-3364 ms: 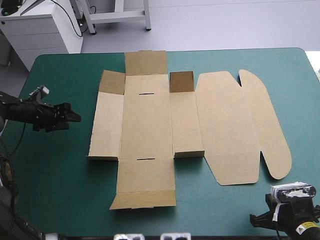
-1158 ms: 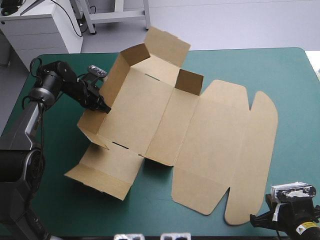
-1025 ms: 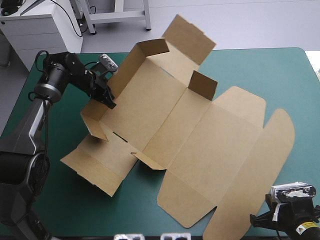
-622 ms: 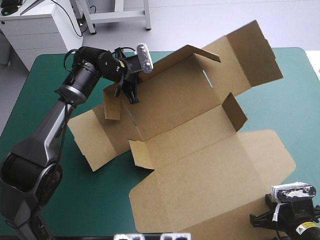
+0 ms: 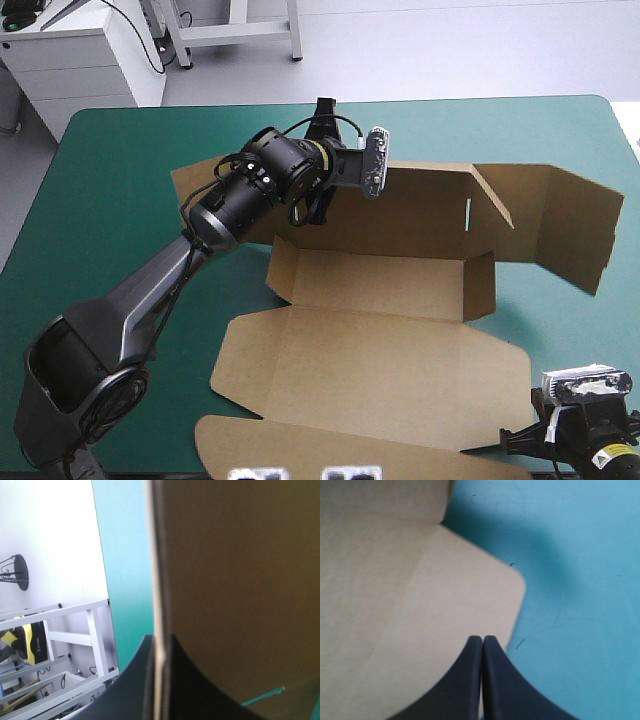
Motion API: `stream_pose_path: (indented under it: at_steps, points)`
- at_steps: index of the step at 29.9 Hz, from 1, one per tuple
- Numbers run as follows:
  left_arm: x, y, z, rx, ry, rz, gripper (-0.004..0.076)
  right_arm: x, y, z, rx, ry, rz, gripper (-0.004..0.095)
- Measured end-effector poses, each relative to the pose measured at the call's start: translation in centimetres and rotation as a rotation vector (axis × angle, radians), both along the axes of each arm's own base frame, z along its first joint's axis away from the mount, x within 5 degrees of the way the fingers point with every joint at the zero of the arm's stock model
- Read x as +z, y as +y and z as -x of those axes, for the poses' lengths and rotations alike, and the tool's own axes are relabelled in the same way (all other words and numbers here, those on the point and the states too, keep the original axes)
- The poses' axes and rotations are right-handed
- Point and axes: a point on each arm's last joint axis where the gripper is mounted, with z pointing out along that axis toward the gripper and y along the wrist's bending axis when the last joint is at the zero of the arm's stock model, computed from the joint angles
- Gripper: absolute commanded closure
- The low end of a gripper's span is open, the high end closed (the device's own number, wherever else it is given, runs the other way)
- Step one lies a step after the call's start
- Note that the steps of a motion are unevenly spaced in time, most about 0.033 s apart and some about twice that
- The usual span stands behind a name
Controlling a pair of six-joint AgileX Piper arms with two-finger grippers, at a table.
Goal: Fold the box
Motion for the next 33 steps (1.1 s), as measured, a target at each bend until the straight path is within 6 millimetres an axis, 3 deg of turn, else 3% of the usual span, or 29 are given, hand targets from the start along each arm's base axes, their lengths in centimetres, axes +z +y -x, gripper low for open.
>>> stream_pose_path:
  at_steps: [8, 26, 29, 33]
  points:
    - [-3.3, 0.1, -0.2, 0.095, 0.024, -0.041, 0.0732, 0.0, 0.0, 0.0, 0.000, 0.000, 0.000, 0.0927]
    - [-6.2, -2.6, 2.8, 0.261, -0.182, -0.003, 0.0732, 0.0, -0.3, 0.0, -0.021, -0.002, 0.024, 0.0928]
    - [-6.3, -2.6, 3.2, 0.264, -0.185, 0.002, 0.0732, 0.9, -0.2, -0.1, -0.039, -0.060, -0.002, 0.0928]
    - [-6.6, -2.7, 3.8, 0.259, -0.194, -0.012, 0.0732, 4.0, -0.3, -0.6, -0.092, -0.171, -0.057, 0.0928]
